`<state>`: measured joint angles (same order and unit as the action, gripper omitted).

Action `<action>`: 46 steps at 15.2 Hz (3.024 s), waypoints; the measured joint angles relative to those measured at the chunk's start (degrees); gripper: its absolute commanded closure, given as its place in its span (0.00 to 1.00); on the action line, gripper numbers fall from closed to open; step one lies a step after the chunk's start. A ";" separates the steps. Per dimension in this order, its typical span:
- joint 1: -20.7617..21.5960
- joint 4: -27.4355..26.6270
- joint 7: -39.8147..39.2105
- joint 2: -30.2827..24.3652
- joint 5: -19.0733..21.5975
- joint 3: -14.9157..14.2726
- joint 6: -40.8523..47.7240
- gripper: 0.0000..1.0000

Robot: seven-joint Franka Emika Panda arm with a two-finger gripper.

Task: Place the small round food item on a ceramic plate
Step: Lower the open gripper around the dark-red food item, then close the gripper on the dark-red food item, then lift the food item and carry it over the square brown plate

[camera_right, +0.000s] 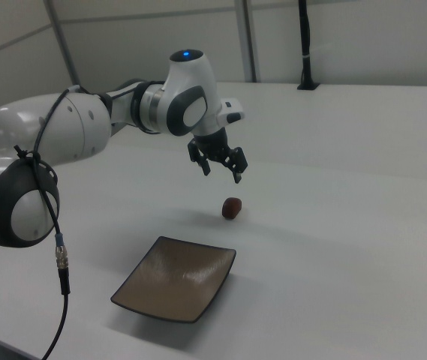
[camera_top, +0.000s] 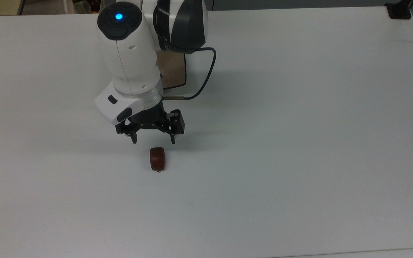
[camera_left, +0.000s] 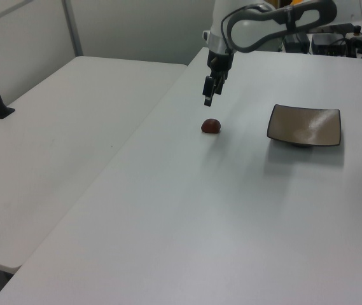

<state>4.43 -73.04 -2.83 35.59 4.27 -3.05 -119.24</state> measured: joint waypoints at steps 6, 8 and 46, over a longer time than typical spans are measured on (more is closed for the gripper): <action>0.00 -2.57 0.00 1.83 -1.40 0.04 -4.45 0.00; 0.01 -2.79 0.00 2.66 -1.43 0.07 -5.25 0.00; 1.56 -11.50 -3.14 -19.16 -5.05 1.69 10.76 0.68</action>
<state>5.99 -84.54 -5.97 16.43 -0.78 -1.36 -108.48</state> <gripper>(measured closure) 0.674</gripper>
